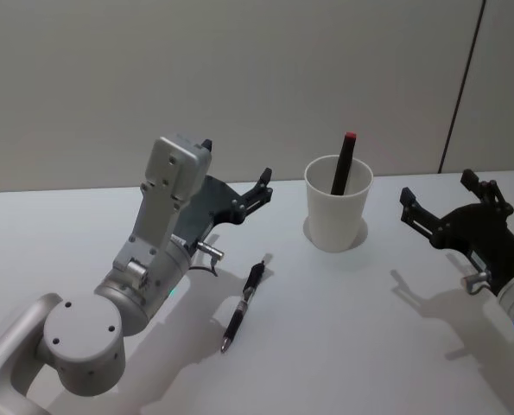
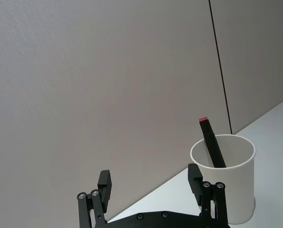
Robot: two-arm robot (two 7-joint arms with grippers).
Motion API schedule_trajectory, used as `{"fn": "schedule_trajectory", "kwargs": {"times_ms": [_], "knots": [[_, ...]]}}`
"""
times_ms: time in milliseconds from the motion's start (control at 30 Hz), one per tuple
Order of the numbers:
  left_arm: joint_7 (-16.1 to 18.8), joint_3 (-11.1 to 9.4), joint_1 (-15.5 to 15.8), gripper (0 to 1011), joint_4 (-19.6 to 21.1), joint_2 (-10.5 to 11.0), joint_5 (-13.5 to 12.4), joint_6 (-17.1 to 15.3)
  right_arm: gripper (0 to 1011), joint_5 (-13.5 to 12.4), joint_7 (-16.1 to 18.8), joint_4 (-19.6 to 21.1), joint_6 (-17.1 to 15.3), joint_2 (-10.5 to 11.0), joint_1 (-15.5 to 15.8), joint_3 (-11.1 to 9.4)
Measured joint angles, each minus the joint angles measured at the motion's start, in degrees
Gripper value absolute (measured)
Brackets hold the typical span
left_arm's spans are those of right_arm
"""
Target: Place the pen into the pen holder.
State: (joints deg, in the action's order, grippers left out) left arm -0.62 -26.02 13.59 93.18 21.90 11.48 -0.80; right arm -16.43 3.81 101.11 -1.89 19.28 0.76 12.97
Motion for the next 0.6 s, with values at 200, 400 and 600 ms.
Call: {"fn": "schedule_trajectory", "kwargs": {"times_ms": [200,400,600], "knots": [[0.0,0.0,0.0,1001,0.0,0.0,0.0,0.0,1001,-0.1,0.0,0.1,-0.1,0.0,0.1,0.0],[0.0,0.0,0.0,1001,0.0,0.0,0.0,0.0,1001,-0.1,0.0,0.1,-0.1,0.1,0.1,0.0],[-0.5,0.2,-0.3,1001,0.7,0.3,0.8,-1.0,1001,-0.1,0.0,0.1,-0.1,0.1,0.1,0.0]]}}
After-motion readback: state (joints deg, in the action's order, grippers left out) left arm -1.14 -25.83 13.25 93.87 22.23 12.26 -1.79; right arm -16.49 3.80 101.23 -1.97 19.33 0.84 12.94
